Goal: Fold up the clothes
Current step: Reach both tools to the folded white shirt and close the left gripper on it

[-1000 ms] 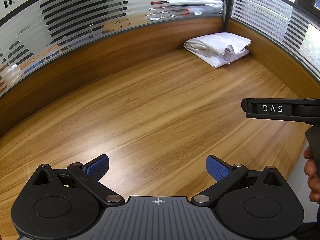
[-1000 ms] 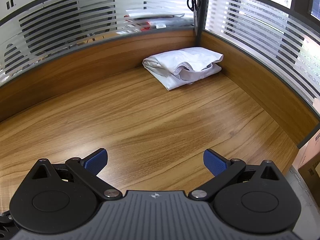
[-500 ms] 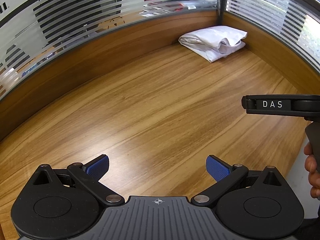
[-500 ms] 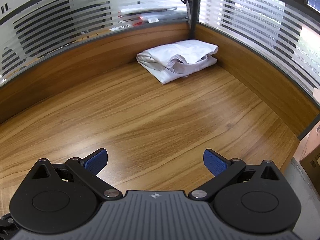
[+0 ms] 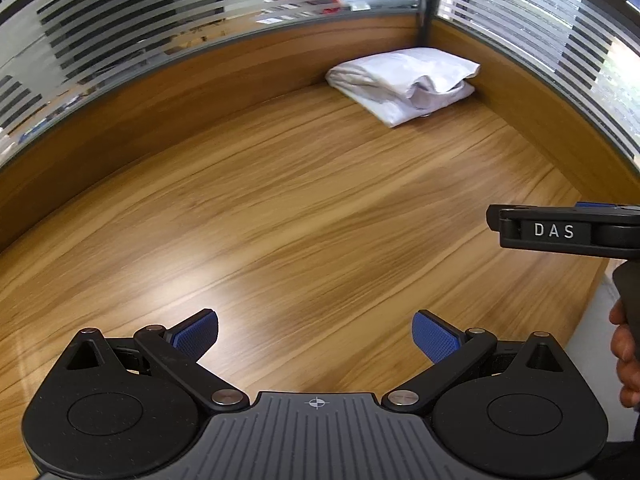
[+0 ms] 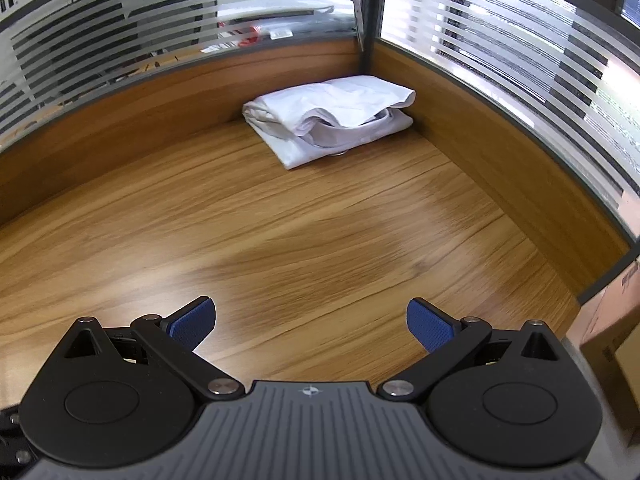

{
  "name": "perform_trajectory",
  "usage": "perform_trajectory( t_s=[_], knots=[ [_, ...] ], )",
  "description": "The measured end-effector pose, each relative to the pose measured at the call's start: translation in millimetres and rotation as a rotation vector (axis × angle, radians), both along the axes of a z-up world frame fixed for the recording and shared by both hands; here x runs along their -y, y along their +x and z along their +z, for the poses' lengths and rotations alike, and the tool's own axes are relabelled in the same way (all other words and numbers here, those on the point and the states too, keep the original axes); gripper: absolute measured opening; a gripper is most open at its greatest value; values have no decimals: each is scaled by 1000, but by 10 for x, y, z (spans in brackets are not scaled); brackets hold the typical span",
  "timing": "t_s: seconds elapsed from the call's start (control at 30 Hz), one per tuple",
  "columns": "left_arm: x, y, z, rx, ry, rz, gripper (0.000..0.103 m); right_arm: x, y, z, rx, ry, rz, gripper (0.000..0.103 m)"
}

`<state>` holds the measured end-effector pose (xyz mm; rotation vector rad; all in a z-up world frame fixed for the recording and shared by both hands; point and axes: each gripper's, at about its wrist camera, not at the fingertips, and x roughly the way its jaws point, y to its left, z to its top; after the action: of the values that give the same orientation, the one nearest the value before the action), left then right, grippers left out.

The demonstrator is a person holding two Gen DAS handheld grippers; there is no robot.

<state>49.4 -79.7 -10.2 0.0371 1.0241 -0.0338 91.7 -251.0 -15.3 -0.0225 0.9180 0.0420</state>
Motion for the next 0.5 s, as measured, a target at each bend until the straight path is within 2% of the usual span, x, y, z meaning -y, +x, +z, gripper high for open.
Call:
perform_trajectory(
  t_s=[0.13,0.3,0.5],
  knots=[
    [299,239,-30,62,39,-27,103,344,310,13,4,-9,47,103],
    [605,660,-21,125,2,-35,103,775,697,23,8,-18,105,103],
    [824,1230,-81,111,-24,-30,103,1210,1179,-112,29,-35,177,103]
  ],
)
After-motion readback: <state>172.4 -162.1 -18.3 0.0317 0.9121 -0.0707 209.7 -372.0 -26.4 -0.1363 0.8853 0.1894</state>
